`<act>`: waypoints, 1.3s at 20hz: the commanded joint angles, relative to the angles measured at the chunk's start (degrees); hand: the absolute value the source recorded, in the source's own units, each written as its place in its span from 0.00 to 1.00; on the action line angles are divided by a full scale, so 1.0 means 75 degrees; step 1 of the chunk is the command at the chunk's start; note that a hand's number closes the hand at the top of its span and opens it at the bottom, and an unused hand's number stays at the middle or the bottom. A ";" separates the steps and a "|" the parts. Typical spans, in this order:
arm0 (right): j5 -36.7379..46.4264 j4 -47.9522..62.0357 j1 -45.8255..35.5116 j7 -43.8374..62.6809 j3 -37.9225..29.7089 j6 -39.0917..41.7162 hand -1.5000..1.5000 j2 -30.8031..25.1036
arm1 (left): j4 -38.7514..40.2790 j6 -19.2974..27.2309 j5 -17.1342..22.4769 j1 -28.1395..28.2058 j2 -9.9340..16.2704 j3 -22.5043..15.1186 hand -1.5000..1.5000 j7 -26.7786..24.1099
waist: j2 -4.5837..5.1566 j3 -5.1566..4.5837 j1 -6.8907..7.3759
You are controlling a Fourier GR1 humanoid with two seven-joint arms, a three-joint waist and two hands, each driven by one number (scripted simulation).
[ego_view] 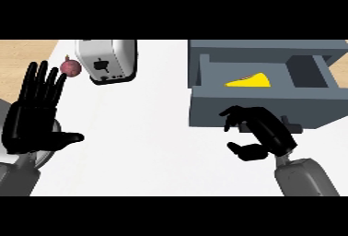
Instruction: Pick up the cup, place it into the drawer and close the drawer
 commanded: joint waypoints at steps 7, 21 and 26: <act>0.0929 0.3635 -0.1659 -0.0924 -0.0330 -0.0784 0.00 0.0494 | 0.0294 -0.1012 -0.0304 0.0638 -0.0237 0.0759 0.00 -0.0120 | 0.0008 0.0002 -0.0052; 0.0676 0.8739 -0.4768 -0.2747 -0.1839 -0.1311 0.00 0.0153 | -0.0109 -0.1684 -0.0210 0.0832 -0.0249 0.1211 0.00 0.0213 | 0.0131 0.0018 0.0290; 0.0651 0.9322 -0.5421 -0.2916 -0.2015 -0.0905 0.00 -0.0299 | 0.0387 -0.2005 -0.0256 0.0799 -0.0286 0.1319 0.00 0.0094 | 0.0160 0.0015 0.0317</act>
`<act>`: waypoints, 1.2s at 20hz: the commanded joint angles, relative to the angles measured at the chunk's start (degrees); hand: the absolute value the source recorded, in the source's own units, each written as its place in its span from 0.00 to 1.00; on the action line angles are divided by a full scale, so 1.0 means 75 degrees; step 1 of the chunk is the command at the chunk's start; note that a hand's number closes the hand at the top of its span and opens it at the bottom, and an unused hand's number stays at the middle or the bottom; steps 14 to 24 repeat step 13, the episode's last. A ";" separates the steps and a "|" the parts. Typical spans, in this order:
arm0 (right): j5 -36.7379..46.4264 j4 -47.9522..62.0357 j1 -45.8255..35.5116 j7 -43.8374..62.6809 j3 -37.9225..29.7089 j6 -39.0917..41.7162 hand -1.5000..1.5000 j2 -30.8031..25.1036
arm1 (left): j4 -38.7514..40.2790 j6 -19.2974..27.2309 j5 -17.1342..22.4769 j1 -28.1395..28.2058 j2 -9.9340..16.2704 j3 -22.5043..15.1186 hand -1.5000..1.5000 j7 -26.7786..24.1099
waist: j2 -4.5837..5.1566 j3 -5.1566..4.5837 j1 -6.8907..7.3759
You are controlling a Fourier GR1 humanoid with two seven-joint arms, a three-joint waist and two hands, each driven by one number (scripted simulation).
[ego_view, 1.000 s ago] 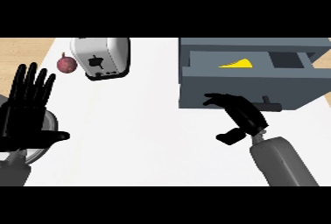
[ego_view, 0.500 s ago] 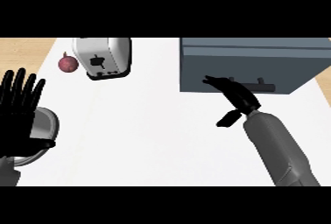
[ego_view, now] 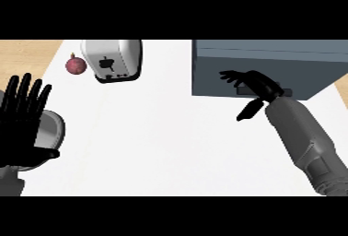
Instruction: Pick up the cup, place it into the drawer and close the drawer
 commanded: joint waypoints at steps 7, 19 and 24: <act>-0.0037 0.1360 -0.1127 0.0312 -0.0477 0.0057 0.00 -0.0610 | 0.0379 -0.0068 -0.0347 -0.0378 -0.0237 -0.0137 0.00 -0.0117 | 0.0331 0.0063 0.0276; 0.0035 0.1572 -0.1209 0.0098 -0.0458 0.0123 0.00 -0.0800 | 0.0434 -0.0211 -0.0376 -0.0314 -0.0127 0.0038 0.00 -0.0194 | 0.0299 0.0060 0.0292; 0.0035 0.1572 -0.1209 0.0098 -0.0458 0.0123 0.00 -0.0800 | 0.0434 -0.0211 -0.0376 -0.0314 -0.0127 0.0038 0.00 -0.0194 | 0.0299 0.0060 0.0292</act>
